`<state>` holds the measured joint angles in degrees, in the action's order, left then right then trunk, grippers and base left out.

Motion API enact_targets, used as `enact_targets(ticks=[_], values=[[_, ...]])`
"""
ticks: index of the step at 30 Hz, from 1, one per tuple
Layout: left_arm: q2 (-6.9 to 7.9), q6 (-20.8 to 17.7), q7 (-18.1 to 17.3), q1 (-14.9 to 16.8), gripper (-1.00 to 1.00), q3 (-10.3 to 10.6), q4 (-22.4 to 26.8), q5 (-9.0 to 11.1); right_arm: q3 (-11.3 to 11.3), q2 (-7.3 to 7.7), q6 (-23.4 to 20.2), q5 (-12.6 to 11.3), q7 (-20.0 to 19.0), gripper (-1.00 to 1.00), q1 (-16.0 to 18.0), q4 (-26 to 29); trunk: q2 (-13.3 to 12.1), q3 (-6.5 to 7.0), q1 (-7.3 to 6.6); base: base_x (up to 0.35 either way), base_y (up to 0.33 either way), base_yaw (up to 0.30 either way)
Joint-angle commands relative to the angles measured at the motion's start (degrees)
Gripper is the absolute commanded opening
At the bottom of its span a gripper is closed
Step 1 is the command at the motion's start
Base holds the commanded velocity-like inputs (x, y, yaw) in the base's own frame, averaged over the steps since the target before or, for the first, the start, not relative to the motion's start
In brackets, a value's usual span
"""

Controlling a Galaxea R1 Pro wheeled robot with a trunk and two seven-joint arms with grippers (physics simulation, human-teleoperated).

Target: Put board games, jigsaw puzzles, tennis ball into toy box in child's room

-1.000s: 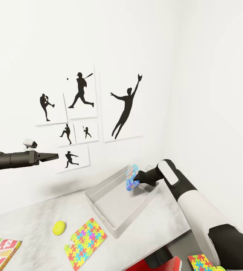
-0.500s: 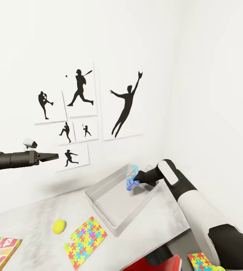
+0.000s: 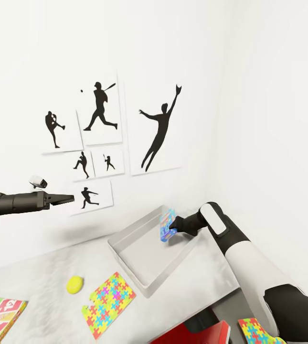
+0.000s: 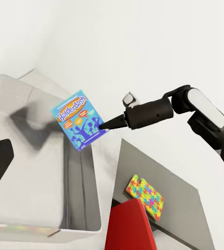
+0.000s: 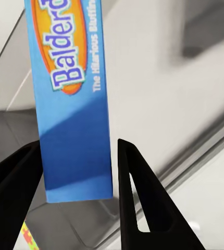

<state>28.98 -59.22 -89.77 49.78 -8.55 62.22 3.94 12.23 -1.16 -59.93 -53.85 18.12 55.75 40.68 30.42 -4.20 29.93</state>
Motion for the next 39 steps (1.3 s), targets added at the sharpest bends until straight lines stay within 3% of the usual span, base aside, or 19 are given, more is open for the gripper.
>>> enact_targets(ticks=[1, 39], values=[[0.02, -0.61, -0.23, 0.05, 1.00, 0.02, 0.00, -0.01, 0.10, 0.02, -0.07, -0.64, 0.59, -1.00, 0.08, 0.07, 0.12, -0.22, 0.03, 0.000, 0.000, 0.000], [0.20, -0.62, -0.23, 0.05, 1.00, -0.01, 0.00, 0.04, -0.19, 0.02, -0.07, -0.71, 0.69, -1.00, 0.24, 0.54, 0.12, -2.03, 0.03, 0.000, 0.000, 0.000]])
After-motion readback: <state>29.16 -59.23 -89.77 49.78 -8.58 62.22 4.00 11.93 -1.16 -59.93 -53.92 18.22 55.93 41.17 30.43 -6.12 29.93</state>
